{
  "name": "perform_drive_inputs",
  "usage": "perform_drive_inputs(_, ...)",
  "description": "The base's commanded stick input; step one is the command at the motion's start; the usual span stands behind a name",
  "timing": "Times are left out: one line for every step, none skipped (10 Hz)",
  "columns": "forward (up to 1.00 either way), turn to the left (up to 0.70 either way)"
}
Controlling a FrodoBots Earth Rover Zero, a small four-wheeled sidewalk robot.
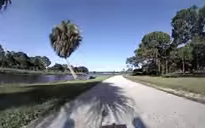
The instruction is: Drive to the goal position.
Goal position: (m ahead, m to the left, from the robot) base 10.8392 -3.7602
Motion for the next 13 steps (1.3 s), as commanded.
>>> perform_drive_inputs(0.7,0.0)
perform_drive_inputs(0.7,0.0)
perform_drive_inputs(0.7,0.0)
perform_drive_inputs(0.7,0.0)
perform_drive_inputs(0.7,0.0)
perform_drive_inputs(0.7,0.0)
perform_drive_inputs(0.7,0.0)
perform_drive_inputs(0.7,0.0)
perform_drive_inputs(0.7,0.0)
perform_drive_inputs(0.7,0.0)
perform_drive_inputs(0.7,0.0)
perform_drive_inputs(0.7,0.0)
perform_drive_inputs(0.7,0.0)
